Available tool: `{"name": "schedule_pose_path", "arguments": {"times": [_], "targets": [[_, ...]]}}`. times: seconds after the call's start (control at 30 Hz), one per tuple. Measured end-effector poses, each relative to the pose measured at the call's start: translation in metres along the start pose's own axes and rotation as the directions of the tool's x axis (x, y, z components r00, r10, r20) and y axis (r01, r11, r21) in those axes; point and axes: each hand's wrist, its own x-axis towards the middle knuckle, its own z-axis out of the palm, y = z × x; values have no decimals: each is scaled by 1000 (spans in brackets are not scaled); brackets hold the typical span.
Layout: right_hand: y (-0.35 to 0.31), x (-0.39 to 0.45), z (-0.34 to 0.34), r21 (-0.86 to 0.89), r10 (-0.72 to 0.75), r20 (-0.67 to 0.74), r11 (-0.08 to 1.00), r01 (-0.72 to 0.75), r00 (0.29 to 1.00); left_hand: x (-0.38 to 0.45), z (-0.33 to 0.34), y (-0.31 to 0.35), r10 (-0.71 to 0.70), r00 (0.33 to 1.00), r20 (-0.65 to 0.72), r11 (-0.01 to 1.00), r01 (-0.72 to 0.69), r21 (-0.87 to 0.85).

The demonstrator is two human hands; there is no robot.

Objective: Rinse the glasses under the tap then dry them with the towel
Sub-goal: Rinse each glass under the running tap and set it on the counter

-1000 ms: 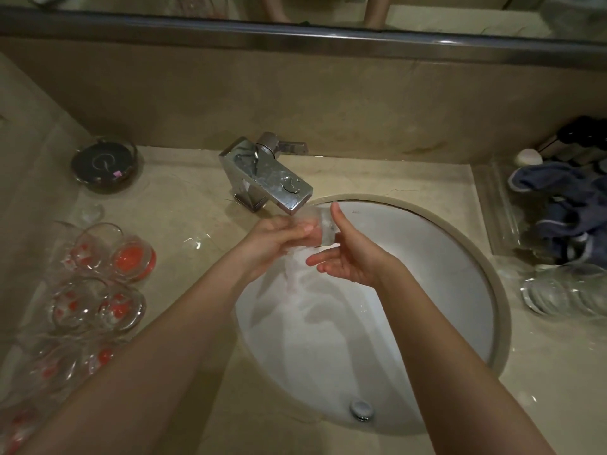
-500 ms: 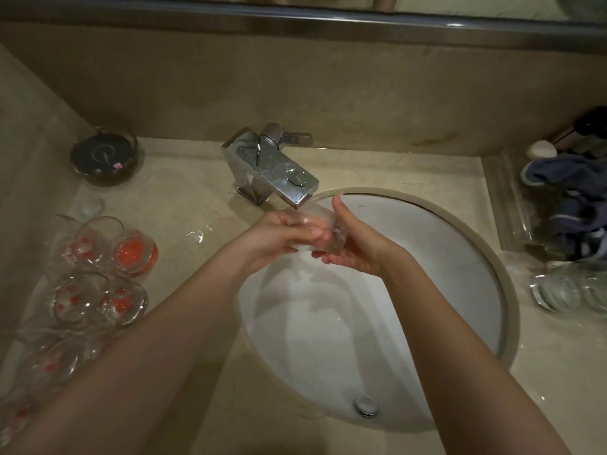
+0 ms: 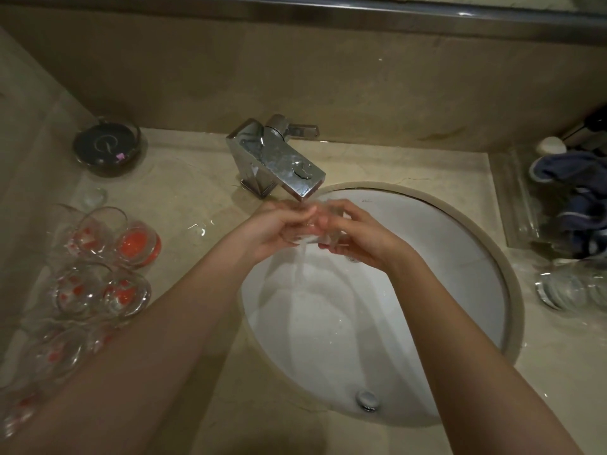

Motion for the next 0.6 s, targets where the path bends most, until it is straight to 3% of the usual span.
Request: {"name": "schedule_pose_path", "arguments": {"times": [0.1,0.2,0.37,0.43,0.5,0.6], "targets": [[2,3,2,137,30,9,990,-31,1000,-1,1,-3,-7,1000,10,995,6,102],[-5,0,5,110,130,24,985,-131,991,-4,4,-6,-10,999,44,992,4,130],[1,3,0,50,-26,-88,998,31,996,-1,5,-6,40,999,-28,998,-41,-51],[-4,2,4,99,81,-80,992,-73,993,-1,5,-7,47,999,0,999,-47,-13],[-7,1,4,40,179,-57,983,-177,982,-1,6,-8,40,999,17,999,-40,7],[1,2,2,20,24,-47,1000,-23,999,0,6,-6,60,998,-9,996,-60,-67]]}}
